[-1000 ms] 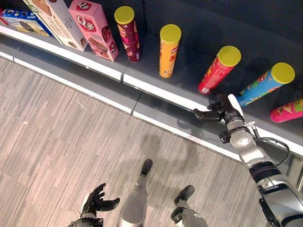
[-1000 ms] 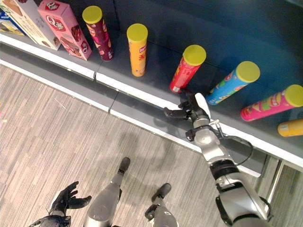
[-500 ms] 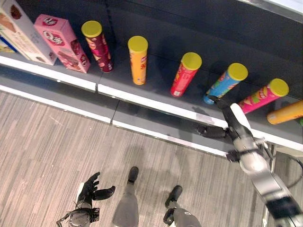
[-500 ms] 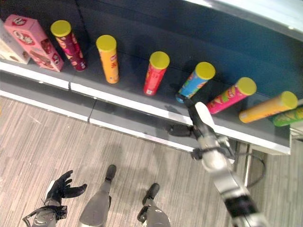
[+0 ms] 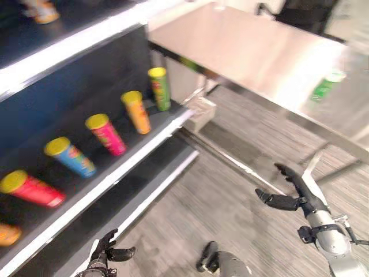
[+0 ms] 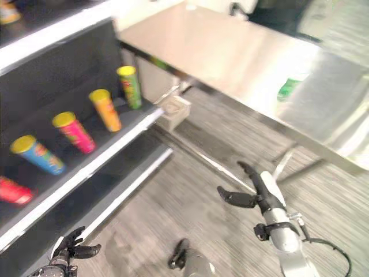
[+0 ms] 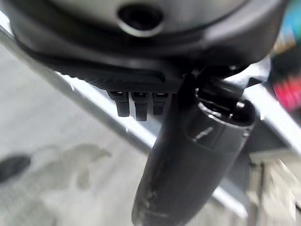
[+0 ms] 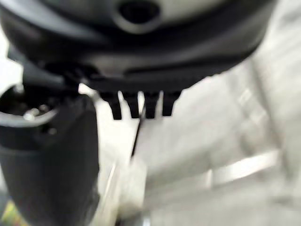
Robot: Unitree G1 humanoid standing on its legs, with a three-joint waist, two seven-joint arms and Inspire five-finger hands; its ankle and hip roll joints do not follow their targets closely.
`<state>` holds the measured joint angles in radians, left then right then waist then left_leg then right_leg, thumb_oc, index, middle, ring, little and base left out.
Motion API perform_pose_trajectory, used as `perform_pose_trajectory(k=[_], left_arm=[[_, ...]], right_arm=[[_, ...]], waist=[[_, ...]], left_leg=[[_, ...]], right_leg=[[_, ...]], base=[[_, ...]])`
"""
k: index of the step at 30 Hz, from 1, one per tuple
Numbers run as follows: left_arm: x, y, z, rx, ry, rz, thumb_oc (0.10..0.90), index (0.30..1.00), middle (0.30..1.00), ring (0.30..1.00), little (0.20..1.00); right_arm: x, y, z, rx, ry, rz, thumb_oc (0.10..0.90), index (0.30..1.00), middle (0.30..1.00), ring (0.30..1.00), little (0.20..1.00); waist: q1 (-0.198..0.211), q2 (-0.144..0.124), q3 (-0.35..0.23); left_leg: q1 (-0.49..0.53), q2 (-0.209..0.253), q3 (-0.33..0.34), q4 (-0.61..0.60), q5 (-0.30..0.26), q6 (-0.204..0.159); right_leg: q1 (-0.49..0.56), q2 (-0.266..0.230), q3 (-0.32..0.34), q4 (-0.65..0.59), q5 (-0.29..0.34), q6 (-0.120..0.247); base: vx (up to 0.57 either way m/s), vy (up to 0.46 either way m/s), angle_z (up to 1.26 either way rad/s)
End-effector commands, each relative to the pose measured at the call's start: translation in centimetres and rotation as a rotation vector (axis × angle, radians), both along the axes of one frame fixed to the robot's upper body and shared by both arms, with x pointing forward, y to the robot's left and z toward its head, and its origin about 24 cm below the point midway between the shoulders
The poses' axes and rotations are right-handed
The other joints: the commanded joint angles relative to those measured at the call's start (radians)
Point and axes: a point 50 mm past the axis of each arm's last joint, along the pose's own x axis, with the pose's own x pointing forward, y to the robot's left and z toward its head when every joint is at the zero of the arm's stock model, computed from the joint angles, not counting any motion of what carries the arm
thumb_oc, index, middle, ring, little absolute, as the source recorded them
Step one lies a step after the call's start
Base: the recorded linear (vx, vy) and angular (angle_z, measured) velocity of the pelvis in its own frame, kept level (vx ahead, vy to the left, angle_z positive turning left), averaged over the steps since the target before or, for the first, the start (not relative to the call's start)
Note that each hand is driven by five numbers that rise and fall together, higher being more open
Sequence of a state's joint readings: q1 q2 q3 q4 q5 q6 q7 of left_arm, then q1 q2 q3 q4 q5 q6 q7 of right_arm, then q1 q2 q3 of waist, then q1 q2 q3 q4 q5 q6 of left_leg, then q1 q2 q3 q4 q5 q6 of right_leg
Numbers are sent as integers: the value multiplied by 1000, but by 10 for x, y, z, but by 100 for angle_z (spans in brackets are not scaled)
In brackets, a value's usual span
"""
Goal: Put the goods on the table back onto the shelves and tidy them up.
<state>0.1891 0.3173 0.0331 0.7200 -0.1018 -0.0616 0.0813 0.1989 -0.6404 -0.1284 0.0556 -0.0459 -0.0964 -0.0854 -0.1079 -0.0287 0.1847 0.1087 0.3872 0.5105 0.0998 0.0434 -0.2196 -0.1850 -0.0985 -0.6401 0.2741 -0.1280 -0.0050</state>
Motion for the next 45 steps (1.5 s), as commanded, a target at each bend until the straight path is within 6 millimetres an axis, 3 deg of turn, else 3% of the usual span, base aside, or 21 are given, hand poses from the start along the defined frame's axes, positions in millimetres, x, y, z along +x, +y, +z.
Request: perform_pose_trajectory(k=[1,2,3,4,5,7,8,9,11,13,16,20,22,23,26,27,30,33,34,37,45], left_arm=[[11,14,22,38,-146,38,800,900,900,900,900],[11,14,23,37,-146,38,800,900,900,900,900],[9,13,21,31,-142,49,800,900,900,900,900],[6,11,19,14,-144,63,800,900,900,900,900],[4,9,16,3,-136,74,800,900,900,900,900],[2,3,10,-12,-112,65,800,900,900,900,900],[3,3,10,-12,-112,64,800,900,900,900,900],[4,0,8,-12,-94,30,800,900,900,900,900],[9,-2,9,-10,-98,4,800,900,900,900,900],[9,-4,7,-14,-91,0,800,900,900,900,900],[-1,-3,2,-22,-63,32,800,900,900,900,900],[-11,1,-2,-31,-41,99,800,900,900,900,900],[-14,7,-2,-21,-27,126,800,900,900,900,900],[-14,8,-2,-21,-28,127,800,900,900,900,900],[-9,11,0,-2,-28,104,800,900,900,900,900],[-7,11,0,2,-26,99,800,900,900,900,900],[0,11,3,5,-44,80,800,900,900,900,900],[10,7,3,1,-57,50,800,900,900,900,900],[11,8,4,9,-57,39,800,900,900,900,900],[5,5,0,-16,-41,64,800,900,900,900,900],[-9,-5,-12,-72,16,56,800,900,900,900,900]], right_arm=[[24,13,80,14,-433,64,800,900,900,900,900],[24,13,80,15,-433,63,800,900,900,900,900],[27,17,91,14,-478,91,800,900,900,900,900],[28,21,100,3,-507,125,800,900,900,900,900],[29,23,112,-12,-550,146,800,900,900,900,900],[25,22,138,3,-683,152,800,900,900,900,900],[25,22,138,2,-684,151,800,900,900,900,900],[21,17,158,8,-799,130,800,900,900,900,900],[23,16,174,-26,-863,118,800,900,900,900,900],[23,14,186,-22,-923,111,800,900,900,900,900],[27,18,197,-15,-960,129,800,900,900,900,900],[34,20,200,41,-977,141,800,900,900,900,900],[42,26,200,80,-959,177,800,900,900,900,900],[42,26,201,81,-960,178,800,900,900,900,900],[44,29,206,85,-958,213,800,900,900,900,900],[45,28,204,86,-939,218,800,900,900,900,900],[46,29,203,92,-909,249,800,900,900,900,900],[44,23,199,114,-889,252,800,900,900,900,900],[44,24,196,128,-856,272,800,900,900,900,900],[46,30,181,214,-772,345,800,900,900,900,900],[53,37,151,226,-534,447,800,900,900,900,900]], waist=[[28,-20,2],[29,-17,5],[41,-26,14],[59,-36,20],[82,-59,31],[97,-79,37],[99,-79,38],[110,-78,39],[138,-67,38],[161,-50,36],[170,-36,21],[166,-52,-2],[177,-75,-6],[177,-76,-4],[164,-72,24],[163,-72,29],[174,-73,20],[150,-84,10],[147,-98,5],[160,-125,-28],[164,-123,-43]], left_leg=[[-27,97,-64,181,123,11],[-31,106,-68,193,118,8],[-51,79,-133,253,98,40],[-78,19,-217,267,47,76],[-146,-85,-305,298,-16,125],[-212,-188,-353,283,-120,156],[-211,-189,-352,284,-122,157],[-258,-257,-341,209,-124,174],[-324,-336,-355,91,-47,171],[-346,-368,-369,-13,19,157],[-301,-367,-347,-93,42,168],[-232,-368,-318,-141,49,167],[-147,-357,-289,-165,15,184],[-145,-359,-288,-167,16,185],[-104,-349,-297,-162,-7,203],[-95,-349,-302,-166,-13,208],[-94,-338,-321,-178,-28,199],[-98,-359,-380,-179,-47,194],[-101,-372,-400,-172,-49,195],[-92,-375,-411,-178,-56,190],[-83,-361,-439,-186,-54,171]], right_leg=[[228,-1,243,-361,77,126],[231,5,244,-361,75,123],[233,17,279,-361,62,108],[236,29,315,-361,54,101],[234,25,346,-361,67,93],[249,26,381,-361,67,102],[249,24,381,-361,67,104],[251,34,404,-361,69,110],[257,67,435,-361,68,116],[270,97,450,-361,54,113],[294,122,467,-361,32,109],[318,109,471,-361,20,110],[279,65,415,-170,7,141],[271,61,416,-151,-4,143],[175,9,376,77,27,208],[152,-10,374,122,34,209],[157,-88,341,33,36,191],[159,-71,480,-214,88,192],[189,-63,523,-287,110,210],[220,-60,521,-331,143,213],[261,-43,461,-350,120,195]], base=[[223,-393,-90],[195,-349,-100],[41,-139,-96],[23,-192,-137],[48,-161,-142],[92,-100,-139],[134,-19,-99],[118,16,-86],[159,3,-38],[173,11,-72],[192,88,-66],[164,97,-37],[209,94,-68],[89,40,-26],[10,40,32],[14,29,78],[41,-94,58],[91,-109,52],[122,-77,101],[130,-93,85],[54,-54,17]])
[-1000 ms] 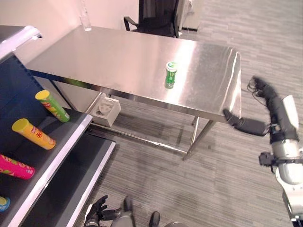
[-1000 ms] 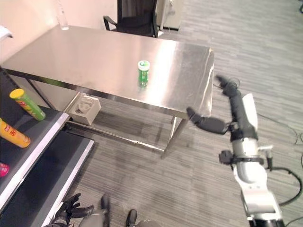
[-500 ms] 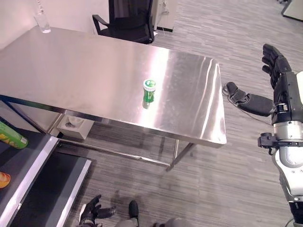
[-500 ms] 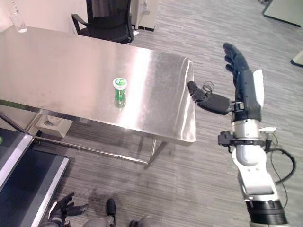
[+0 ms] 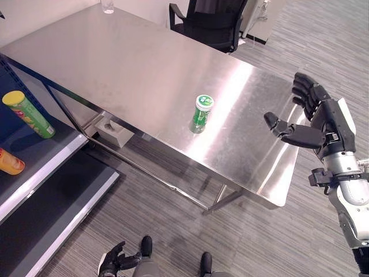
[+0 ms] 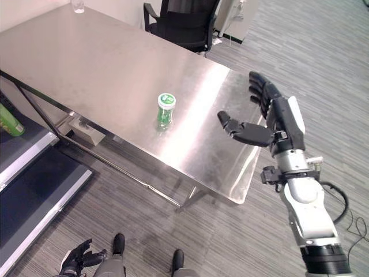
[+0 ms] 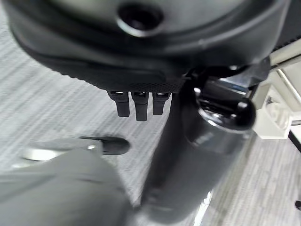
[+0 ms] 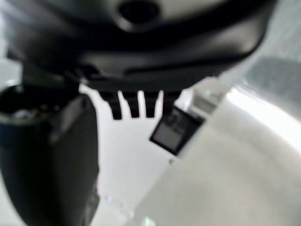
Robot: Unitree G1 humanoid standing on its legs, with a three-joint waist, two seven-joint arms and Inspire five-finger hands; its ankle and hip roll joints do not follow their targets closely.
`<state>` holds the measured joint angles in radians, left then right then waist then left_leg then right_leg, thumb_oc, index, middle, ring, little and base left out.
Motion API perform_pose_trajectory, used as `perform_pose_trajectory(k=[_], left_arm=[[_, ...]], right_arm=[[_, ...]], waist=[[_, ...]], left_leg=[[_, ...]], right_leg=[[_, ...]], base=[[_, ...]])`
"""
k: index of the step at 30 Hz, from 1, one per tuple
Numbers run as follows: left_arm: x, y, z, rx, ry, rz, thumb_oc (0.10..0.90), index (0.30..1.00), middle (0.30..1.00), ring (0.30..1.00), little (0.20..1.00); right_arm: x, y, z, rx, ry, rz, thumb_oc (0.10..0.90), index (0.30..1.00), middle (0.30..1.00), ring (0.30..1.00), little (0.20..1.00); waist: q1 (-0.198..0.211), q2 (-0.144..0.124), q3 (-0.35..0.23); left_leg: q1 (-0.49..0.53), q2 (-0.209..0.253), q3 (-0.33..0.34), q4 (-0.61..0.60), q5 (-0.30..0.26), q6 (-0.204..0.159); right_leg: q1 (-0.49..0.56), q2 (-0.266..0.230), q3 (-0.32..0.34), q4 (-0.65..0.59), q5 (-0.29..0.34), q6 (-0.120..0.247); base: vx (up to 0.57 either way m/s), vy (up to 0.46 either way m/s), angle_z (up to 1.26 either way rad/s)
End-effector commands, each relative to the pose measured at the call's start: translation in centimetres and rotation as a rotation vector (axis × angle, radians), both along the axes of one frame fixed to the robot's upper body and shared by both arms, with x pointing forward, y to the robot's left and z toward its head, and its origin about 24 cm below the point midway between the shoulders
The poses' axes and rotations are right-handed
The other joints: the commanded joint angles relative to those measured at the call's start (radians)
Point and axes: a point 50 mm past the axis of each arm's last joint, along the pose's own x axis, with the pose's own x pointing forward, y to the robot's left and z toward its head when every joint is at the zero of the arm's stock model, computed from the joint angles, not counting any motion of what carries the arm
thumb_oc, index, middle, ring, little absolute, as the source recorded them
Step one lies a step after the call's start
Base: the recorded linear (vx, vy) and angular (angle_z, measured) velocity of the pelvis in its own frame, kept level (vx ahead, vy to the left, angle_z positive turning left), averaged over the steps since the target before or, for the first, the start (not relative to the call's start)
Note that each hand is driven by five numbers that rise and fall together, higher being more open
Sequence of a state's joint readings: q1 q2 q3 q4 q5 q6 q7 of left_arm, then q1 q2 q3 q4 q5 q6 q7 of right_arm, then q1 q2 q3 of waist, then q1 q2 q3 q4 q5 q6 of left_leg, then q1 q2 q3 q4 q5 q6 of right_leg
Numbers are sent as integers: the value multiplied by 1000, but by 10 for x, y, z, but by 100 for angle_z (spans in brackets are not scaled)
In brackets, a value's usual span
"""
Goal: Put the goods on the table back onto the shelves and tidy them up.
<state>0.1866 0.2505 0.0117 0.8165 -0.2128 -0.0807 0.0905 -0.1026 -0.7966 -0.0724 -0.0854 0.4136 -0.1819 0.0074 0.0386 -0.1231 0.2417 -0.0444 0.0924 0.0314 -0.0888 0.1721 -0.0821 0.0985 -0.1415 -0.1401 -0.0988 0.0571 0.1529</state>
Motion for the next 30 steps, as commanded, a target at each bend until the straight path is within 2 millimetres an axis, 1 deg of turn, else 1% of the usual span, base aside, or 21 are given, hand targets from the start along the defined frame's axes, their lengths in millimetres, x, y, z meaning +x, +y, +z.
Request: perform_pose_trajectory(k=[1,2,3,4,5,7,12,15,16,17,19,22,27,30], left_arm=[[5,15,6,48,-22,-54,800,900,900,900,900],[3,13,5,43,-14,-55,800,900,900,900,900],[0,12,3,37,2,-58,800,900,900,900,900],[0,12,3,37,2,-58,800,900,900,900,900],[-3,12,1,36,12,-57,800,900,900,900,900],[-5,12,1,36,19,-56,800,900,900,900,900],[-11,12,-1,40,39,-52,800,900,900,900,900],[-16,11,-3,41,59,-53,800,900,900,900,900],[-16,11,-3,41,59,-53,800,900,900,900,900],[-22,11,-6,38,81,-50,800,900,900,900,900],[-26,10,-7,34,97,-48,800,900,900,900,900],[-26,5,-8,22,95,-57,800,900,900,900,900],[-22,3,-8,19,84,-65,800,900,900,900,900],[-23,-2,-9,9,85,-70,800,900,900,900,900]], right_arm=[[2,0,31,-47,-103,67,800,900,900,900,900],[3,2,28,-58,-85,75,800,900,900,900,900],[6,2,20,-82,-44,72,800,900,900,900,900],[6,2,20,-83,-44,73,800,900,900,900,900],[10,0,13,-107,-6,55,800,900,900,900,900],[14,0,5,-137,27,38,800,900,900,900,900],[24,-5,-5,-176,66,-32,800,900,900,900,900],[26,-9,-6,-186,63,-72,800,900,900,900,900],[26,-9,-6,-186,63,-72,800,900,900,900,900],[27,-11,-5,-185,61,-85,800,900,900,900,900],[29,-12,-6,-190,68,-91,800,900,900,900,900],[32,-14,-5,-208,72,-101,800,900,900,900,900],[40,-17,4,-239,51,-134,800,900,900,900,900],[45,-20,11,-261,45,-154,800,900,900,900,900]], waist=[[20,-26,-100],[22,-23,-100],[25,-15,-101],[24,-15,-101],[29,-7,-101],[35,3,-101],[48,31,-100],[57,50,-100],[56,50,-100],[61,60,-100],[64,69,-100],[73,80,-100],[91,88,-97],[105,87,-91]], left_leg=[[71,-64,36,2,-181,32],[70,-64,34,2,-180,31],[69,-63,26,2,-179,28],[69,-63,26,2,-179,28],[69,-63,19,2,-178,25],[69,-64,7,2,-178,24],[63,-74,-27,2,-172,22],[58,-80,-46,2,-168,19],[58,-81,-47,2,-168,19],[53,-84,-57,2,-165,16],[47,-88,-70,2,-162,14],[36,-92,-91,2,-159,10],[22,-96,-121,2,-151,4],[11,-99,-135,2,-146,1]], right_leg=[[-19,1,-47,23,-68,35],[-18,3,-50,23,-71,33],[-13,2,-61,27,-77,31],[-13,2,-62,27,-77,31],[-10,1,-73,33,-85,28],[-7,-1,-85,40,-91,25],[1,-6,-121,56,-104,20],[10,-12,-145,59,-107,19],[11,-12,-146,58,-107,19],[14,-14,-160,58,-110,17],[18,-16,-177,58,-111,17],[24,-19,-207,55,-115,17],[29,-18,-242,53,-121,13],[28,-17,-259,52,-125,11]], base=[[30,-37,26],[37,-39,22],[23,-25,24],[36,-38,29],[30,-28,27],[39,-38,14],[37,-31,23],[36,-22,19],[31,-32,18],[24,-31,26],[20,-33,36],[9,-25,32],[14,-20,23],[24,-10,21]])
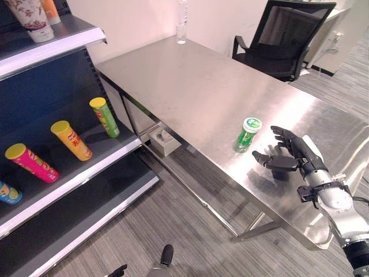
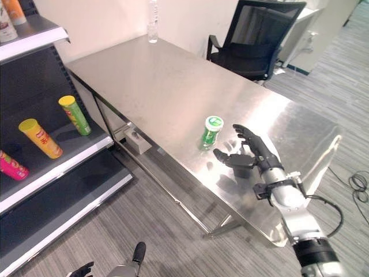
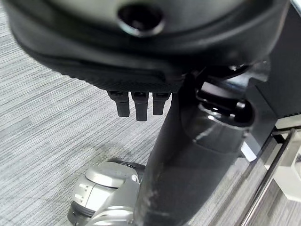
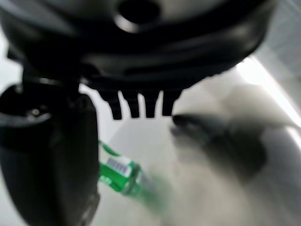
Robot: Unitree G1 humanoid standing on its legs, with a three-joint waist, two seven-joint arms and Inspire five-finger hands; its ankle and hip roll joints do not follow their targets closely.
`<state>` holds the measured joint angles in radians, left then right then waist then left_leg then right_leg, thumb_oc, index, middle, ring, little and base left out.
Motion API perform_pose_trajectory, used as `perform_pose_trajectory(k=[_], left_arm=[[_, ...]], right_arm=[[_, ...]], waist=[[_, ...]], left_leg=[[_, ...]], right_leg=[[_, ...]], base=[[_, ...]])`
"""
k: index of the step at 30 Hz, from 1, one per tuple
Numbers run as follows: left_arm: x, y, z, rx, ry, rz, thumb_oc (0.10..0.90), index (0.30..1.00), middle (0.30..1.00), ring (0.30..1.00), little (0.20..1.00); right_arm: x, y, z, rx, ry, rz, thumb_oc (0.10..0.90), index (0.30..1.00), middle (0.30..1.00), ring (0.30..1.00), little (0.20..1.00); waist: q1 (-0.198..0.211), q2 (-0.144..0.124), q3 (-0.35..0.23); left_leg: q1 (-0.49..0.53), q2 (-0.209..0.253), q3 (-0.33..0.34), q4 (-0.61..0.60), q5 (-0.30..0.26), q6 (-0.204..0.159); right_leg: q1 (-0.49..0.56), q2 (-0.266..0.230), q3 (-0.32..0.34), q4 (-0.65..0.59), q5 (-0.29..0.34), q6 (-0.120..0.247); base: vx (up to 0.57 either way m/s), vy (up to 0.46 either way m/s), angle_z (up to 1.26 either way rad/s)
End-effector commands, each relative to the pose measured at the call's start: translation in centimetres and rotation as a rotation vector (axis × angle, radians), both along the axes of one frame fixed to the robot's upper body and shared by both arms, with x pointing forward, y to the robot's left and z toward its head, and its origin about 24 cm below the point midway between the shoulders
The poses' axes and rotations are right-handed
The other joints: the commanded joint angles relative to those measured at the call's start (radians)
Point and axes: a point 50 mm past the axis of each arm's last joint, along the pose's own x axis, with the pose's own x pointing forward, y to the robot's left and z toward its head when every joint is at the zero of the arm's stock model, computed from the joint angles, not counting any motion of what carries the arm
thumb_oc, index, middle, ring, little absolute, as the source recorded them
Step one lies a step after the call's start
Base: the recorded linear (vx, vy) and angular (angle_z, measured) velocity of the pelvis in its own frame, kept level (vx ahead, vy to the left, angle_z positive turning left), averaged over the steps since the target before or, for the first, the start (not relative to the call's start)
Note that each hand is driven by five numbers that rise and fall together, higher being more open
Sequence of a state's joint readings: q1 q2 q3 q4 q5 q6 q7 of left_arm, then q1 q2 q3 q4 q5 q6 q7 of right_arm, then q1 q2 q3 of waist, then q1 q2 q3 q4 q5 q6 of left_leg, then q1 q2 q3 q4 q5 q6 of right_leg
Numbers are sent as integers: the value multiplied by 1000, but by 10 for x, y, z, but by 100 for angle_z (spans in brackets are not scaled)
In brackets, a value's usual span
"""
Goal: Put the goods on the table back onto the shelves and tidy them up.
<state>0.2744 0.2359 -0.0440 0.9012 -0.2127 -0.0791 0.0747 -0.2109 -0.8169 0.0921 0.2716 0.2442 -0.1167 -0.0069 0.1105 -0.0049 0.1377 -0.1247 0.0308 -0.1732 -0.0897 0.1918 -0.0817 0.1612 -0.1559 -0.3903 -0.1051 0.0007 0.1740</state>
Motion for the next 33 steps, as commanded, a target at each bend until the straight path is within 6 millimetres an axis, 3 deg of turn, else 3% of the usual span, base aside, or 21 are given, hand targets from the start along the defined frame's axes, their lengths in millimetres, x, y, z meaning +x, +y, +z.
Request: perform_pose_trajectory(k=[1,11,21,22,23,33], left_arm=[[30,9,10,43,-95,-58,800,900,900,900,900],[23,4,5,30,-61,-49,800,900,900,900,900],[25,3,5,27,-70,-37,800,900,900,900,900],[25,3,5,27,-70,-37,800,900,900,900,900],[25,3,5,26,-72,-33,800,900,900,900,900],[24,8,5,42,-65,-10,800,900,900,900,900]], right_arm=[[20,8,71,-99,-256,58,800,900,900,900,900],[32,-4,81,-125,-251,-2,800,900,900,900,900],[42,0,77,-112,-233,-12,800,900,900,900,900],[42,0,77,-113,-233,-11,714,771,771,771,771],[43,0,76,-112,-227,-16,400,300,300,300,300],[43,6,80,-156,-250,0,400,300,300,300,300]], waist=[[32,-31,13],[69,-38,24],[83,-43,25],[83,-43,26],[85,-43,25],[84,-56,26]], left_leg=[[91,-37,69,2,-166,1],[60,-40,35,2,-157,-7],[58,-41,23,2,-158,-8],[58,-41,23,2,-158,-8],[57,-41,22,2,-158,-8],[69,-35,15,2,-164,-11]], right_leg=[[-34,-2,-10,58,-68,-10],[-40,-1,-52,64,-79,-13],[-35,5,-64,62,-87,-16],[-35,5,-64,62,-87,-16],[-35,6,-64,61,-87,-16],[-22,16,-72,58,-97,-24]], base=[[12,-10,15],[26,-18,13],[10,-8,6],[0,0,0],[0,0,0],[-2,-7,0]])
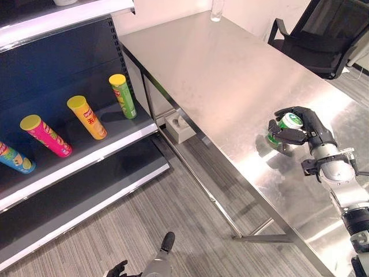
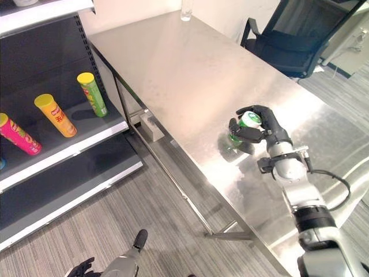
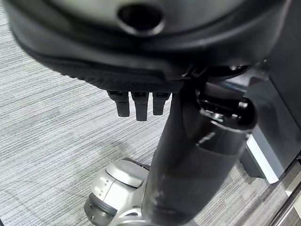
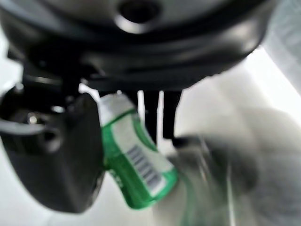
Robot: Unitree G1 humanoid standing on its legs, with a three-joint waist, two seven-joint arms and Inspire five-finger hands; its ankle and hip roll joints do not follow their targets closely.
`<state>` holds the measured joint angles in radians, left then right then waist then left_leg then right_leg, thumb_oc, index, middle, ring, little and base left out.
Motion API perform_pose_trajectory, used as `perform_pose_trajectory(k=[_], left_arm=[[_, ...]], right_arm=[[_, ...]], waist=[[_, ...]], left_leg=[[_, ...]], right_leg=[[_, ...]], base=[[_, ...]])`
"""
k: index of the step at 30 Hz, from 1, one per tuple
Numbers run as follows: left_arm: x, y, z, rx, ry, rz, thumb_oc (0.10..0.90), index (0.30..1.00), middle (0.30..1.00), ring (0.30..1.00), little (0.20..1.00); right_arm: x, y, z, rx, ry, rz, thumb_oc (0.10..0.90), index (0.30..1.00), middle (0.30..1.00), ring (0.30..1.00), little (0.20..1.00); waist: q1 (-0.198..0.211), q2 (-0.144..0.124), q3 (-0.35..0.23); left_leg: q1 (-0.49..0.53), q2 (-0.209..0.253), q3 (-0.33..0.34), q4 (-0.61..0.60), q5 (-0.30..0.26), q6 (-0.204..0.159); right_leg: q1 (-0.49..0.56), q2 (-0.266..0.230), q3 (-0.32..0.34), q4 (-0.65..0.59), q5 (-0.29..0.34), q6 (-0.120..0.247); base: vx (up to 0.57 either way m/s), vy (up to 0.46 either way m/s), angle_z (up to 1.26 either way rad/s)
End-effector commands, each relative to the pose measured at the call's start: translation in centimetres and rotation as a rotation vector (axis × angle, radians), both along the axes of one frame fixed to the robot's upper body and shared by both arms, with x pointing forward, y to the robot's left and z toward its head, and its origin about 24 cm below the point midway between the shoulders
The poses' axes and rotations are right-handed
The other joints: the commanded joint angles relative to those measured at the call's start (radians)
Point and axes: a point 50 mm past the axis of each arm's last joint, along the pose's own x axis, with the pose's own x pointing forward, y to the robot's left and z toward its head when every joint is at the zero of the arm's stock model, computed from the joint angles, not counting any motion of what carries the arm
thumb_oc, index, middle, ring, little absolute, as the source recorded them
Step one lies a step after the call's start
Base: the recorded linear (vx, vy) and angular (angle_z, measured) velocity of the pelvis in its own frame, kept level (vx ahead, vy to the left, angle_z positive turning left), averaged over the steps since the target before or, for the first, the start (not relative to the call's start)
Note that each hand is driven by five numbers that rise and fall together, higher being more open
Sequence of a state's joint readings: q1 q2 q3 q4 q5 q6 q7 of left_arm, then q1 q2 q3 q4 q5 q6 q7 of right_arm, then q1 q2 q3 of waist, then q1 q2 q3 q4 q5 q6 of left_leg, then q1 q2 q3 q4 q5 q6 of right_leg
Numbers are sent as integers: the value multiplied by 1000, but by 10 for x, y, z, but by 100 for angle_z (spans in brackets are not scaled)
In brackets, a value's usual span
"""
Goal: Put the goods on the table back onto the shelves and tidy them up.
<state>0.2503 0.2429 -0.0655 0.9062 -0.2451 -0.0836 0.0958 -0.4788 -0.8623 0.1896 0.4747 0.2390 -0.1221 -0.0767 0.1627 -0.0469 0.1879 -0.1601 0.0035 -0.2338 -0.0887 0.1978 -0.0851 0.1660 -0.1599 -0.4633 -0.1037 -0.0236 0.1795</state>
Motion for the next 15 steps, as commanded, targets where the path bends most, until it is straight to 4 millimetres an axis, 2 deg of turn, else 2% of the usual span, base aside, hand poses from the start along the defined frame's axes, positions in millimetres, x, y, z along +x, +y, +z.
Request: perform_pose_trajectory(k=[1,5,9,10,12,13,15], left_arm=[[15,9,4,37,-43,-17,800,900,900,900,900],[18,15,7,58,-48,-4,800,900,900,900,900],[18,19,8,73,-56,16,800,900,900,900,900],[18,19,8,73,-56,15,800,900,900,900,900],[19,20,9,75,-61,29,800,900,900,900,900],[19,20,9,75,-62,28,800,900,900,900,900],[24,25,12,87,-88,49,800,900,900,900,900]], right_arm=[[4,18,42,-111,-153,95,400,300,300,300,300],[-4,29,58,-137,-235,146,400,300,300,300,300],[-19,49,88,-154,-396,245,400,300,300,300,300],[-19,49,89,-154,-396,244,400,300,300,300,300],[-33,70,113,-158,-535,344,400,300,300,300,300],[-33,70,114,-158,-536,343,400,300,300,300,300],[-52,98,155,-187,-740,471,400,300,300,300,300]], waist=[[31,-15,-26],[30,-21,-27],[29,-26,-31],[27,-26,-33],[31,-29,-34],[28,-29,-37],[42,-35,-28]], left_leg=[[106,-6,75,1,-171,-8],[117,1,75,1,-172,-12],[131,14,80,1,-175,-20],[126,12,78,1,-172,-18],[136,27,79,2,-169,-30],[130,25,76,1,-165,-28],[111,49,56,5,-132,-58]], right_leg=[[-25,21,0,58,-75,-31],[-13,28,0,57,-82,-37],[-6,42,10,55,-95,-49],[-9,41,7,54,-91,-47],[1,54,18,47,-102,-60],[-2,53,15,46,-98,-58],[1,81,14,26,-106,-75]], base=[[-13,-38,0],[-20,-61,1],[-35,-56,3],[-38,-48,0],[-50,-86,3],[-74,-146,8],[-160,-207,26]])
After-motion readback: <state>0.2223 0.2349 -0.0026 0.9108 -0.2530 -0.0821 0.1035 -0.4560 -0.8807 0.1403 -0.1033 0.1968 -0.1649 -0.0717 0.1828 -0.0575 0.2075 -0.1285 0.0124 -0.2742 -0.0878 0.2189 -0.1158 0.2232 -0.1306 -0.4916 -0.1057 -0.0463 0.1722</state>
